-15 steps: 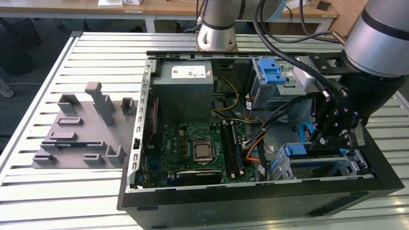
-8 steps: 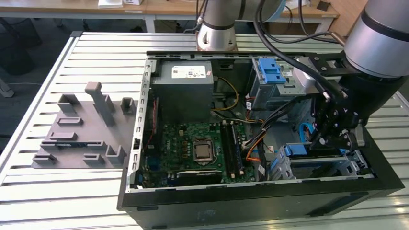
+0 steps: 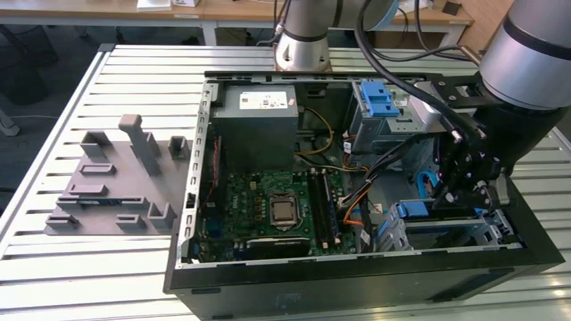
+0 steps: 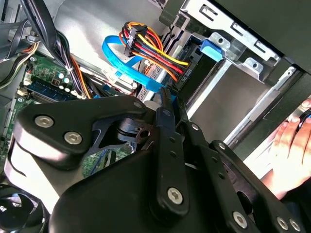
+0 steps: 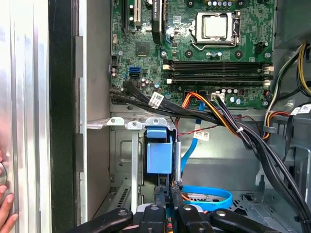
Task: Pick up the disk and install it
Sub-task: 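Insert the second disk wire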
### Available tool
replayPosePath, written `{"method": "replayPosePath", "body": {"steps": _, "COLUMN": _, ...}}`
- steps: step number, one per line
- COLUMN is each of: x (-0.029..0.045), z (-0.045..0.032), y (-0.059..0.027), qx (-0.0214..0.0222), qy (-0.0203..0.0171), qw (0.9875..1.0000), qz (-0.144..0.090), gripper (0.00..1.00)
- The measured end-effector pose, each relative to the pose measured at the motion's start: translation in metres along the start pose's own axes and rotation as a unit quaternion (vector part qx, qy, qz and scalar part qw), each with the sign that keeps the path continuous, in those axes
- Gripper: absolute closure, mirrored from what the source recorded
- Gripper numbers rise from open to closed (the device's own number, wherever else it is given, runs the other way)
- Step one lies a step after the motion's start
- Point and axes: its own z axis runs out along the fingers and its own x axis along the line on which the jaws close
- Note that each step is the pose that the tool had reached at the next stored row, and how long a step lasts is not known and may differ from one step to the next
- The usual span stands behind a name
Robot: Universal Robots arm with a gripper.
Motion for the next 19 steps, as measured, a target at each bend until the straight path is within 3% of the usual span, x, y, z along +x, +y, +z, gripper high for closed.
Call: {"method": "replayPosePath", "body": {"steps": 19, "x": -0.0001, "z": 0.0055, "y": 0.0003, "qx": 0.0000, "qy": 0.0001, "qw": 1.0000, "qz": 0.000, "gripper": 0.82}}
